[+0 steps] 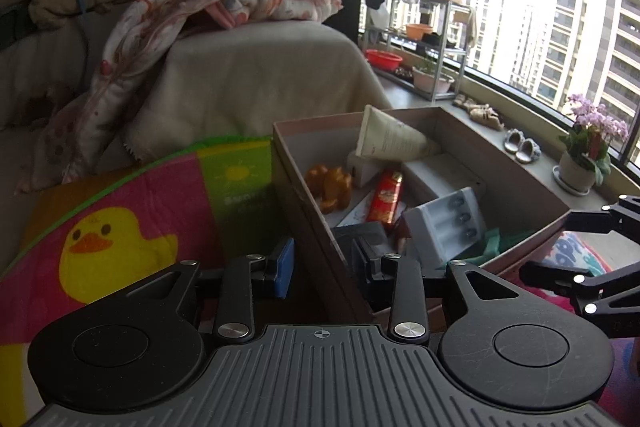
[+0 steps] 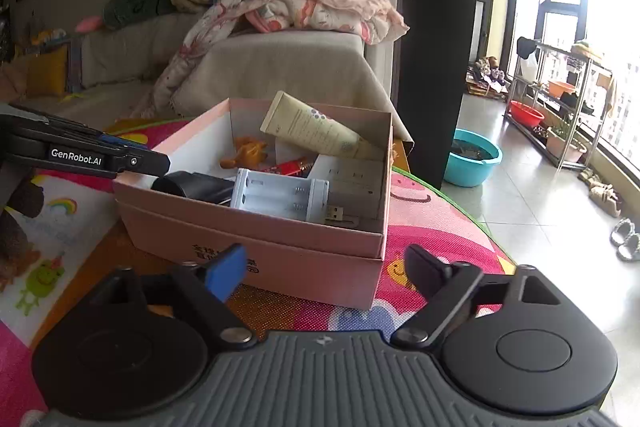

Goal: Organize rigid objects

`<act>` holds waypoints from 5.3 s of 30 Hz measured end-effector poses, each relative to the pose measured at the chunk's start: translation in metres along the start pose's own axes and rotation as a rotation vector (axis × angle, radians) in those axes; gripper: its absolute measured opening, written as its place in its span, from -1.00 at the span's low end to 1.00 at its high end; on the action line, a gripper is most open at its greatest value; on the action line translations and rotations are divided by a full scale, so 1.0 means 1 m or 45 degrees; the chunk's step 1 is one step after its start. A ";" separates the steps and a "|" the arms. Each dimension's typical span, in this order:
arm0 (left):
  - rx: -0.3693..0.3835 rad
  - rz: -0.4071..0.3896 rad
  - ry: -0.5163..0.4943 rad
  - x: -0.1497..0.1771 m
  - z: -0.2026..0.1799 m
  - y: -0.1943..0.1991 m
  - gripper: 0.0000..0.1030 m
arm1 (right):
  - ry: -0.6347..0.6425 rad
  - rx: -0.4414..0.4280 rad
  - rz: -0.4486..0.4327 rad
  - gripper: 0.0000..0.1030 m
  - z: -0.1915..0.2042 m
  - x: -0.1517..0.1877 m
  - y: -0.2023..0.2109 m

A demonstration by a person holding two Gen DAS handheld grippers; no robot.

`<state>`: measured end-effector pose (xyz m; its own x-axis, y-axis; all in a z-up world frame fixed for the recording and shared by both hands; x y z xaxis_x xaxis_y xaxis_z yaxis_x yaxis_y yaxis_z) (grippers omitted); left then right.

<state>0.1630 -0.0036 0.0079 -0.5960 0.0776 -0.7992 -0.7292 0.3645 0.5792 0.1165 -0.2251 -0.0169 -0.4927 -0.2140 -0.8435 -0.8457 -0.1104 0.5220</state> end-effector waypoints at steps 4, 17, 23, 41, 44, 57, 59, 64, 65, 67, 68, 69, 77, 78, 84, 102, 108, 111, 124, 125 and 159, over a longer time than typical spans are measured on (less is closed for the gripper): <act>-0.090 -0.022 0.006 -0.007 0.030 -0.003 -0.14 | 0.015 0.028 0.000 0.51 0.021 -0.014 -0.017; -0.083 -0.113 0.083 0.024 0.031 0.070 -0.04 | 0.064 0.071 0.060 0.76 0.065 -0.008 0.001; -0.105 0.053 0.134 0.103 -0.009 0.076 -0.02 | -0.011 0.042 0.253 0.92 0.073 0.035 0.028; -0.182 -0.035 0.141 0.106 -0.023 0.062 0.32 | -0.154 0.165 0.174 1.00 0.070 0.048 0.016; -0.182 -0.034 0.141 0.105 -0.023 0.062 0.32 | -0.163 0.172 0.172 1.00 0.070 0.048 0.016; -0.182 -0.034 0.141 0.105 -0.023 0.062 0.33 | -0.176 0.181 0.169 1.00 0.068 0.051 0.018; -0.182 -0.034 0.140 0.105 -0.023 0.062 0.33 | -0.179 0.179 0.168 1.00 0.067 0.051 0.019; -0.182 -0.033 0.140 0.106 -0.023 0.062 0.33 | -0.172 0.184 0.169 1.00 0.068 0.051 0.018; -0.181 -0.034 0.141 0.106 -0.023 0.062 0.33 | -0.175 0.182 0.169 1.00 0.068 0.051 0.018; -0.181 -0.034 0.142 0.106 -0.023 0.062 0.33 | -0.172 0.185 0.169 1.00 0.068 0.051 0.018; -0.181 -0.034 0.141 0.106 -0.023 0.062 0.33 | -0.172 0.184 0.169 1.00 0.068 0.051 0.018; -0.182 -0.034 0.141 0.105 -0.023 0.062 0.33 | -0.174 0.183 0.169 1.00 0.068 0.051 0.018; -0.160 -0.044 0.166 0.106 -0.020 0.063 0.33 | -0.173 0.183 0.169 1.00 0.068 0.051 0.018; -0.159 -0.046 0.167 0.105 -0.020 0.063 0.33 | -0.173 0.184 0.169 1.00 0.068 0.051 0.018; -0.167 -0.041 0.158 0.105 -0.020 0.063 0.34 | -0.173 0.183 0.169 1.00 0.068 0.051 0.018; -0.179 -0.035 0.145 0.105 -0.022 0.062 0.34 | -0.173 0.183 0.169 1.00 0.068 0.051 0.018; -0.191 -0.037 0.144 0.105 -0.022 0.063 0.31 | -0.173 0.183 0.169 1.00 0.068 0.051 0.018; -0.193 -0.037 0.143 0.105 -0.022 0.063 0.30 | -0.173 0.183 0.169 1.00 0.068 0.051 0.018; -0.195 -0.036 0.141 0.105 -0.023 0.063 0.31 | -0.173 0.183 0.169 1.00 0.068 0.051 0.018; -0.195 -0.036 0.141 0.105 -0.023 0.063 0.31 | -0.173 0.183 0.169 1.00 0.068 0.051 0.018; -0.195 -0.035 0.141 0.105 -0.023 0.063 0.31 | -0.173 0.183 0.169 1.00 0.068 0.051 0.018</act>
<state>0.0467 0.0062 -0.0358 -0.6021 -0.0363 -0.7976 -0.7835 0.2188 0.5816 0.0620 -0.1722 -0.0593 -0.6161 -0.0838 -0.7832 -0.7876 0.0516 0.6140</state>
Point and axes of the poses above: each gripper's, at about its wrist camera, not at the fingertips, and y roughly against the way its jaws point, z to its left, x to its underside, the point moved 6 cm from there along -y, roughly the way its jaws point, and after that the axes turned 12 degrees about x, right-handed, at the moved point
